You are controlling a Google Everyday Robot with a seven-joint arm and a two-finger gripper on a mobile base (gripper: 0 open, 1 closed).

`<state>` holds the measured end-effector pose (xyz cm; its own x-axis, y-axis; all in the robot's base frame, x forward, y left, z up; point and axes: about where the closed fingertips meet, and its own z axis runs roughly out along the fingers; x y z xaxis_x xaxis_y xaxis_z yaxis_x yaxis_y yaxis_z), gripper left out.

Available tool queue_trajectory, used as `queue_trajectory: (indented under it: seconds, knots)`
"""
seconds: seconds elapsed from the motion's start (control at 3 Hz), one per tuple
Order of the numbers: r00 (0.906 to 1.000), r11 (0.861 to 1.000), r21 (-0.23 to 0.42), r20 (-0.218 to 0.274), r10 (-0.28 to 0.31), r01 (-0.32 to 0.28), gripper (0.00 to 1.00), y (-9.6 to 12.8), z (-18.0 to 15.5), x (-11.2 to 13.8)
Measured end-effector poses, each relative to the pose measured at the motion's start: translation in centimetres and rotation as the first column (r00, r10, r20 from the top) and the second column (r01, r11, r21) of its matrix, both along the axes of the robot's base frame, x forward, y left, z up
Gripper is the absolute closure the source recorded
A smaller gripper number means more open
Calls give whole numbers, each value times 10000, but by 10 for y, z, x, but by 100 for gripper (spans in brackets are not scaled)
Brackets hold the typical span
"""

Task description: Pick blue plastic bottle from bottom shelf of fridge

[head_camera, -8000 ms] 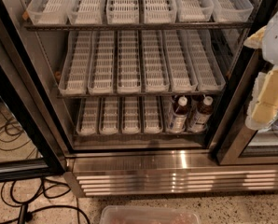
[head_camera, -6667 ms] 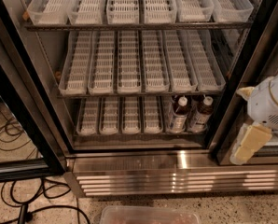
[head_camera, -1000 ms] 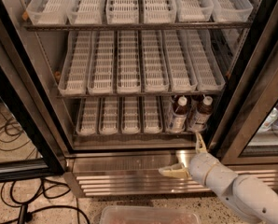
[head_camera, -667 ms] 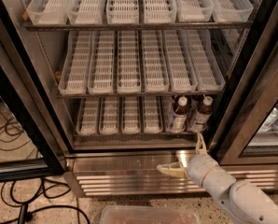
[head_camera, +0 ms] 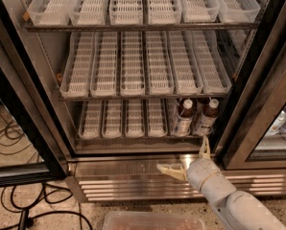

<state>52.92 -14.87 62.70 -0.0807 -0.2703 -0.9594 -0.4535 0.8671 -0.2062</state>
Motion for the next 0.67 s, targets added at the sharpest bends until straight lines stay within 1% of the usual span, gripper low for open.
queue_trajectory:
  seconds: [0.33,0.67]
  knots:
    - [9991,9991,-53,107,-411,411,0,0,3,2]
    - [9991,9992,-65,112,-403,404,0,1,3,3]
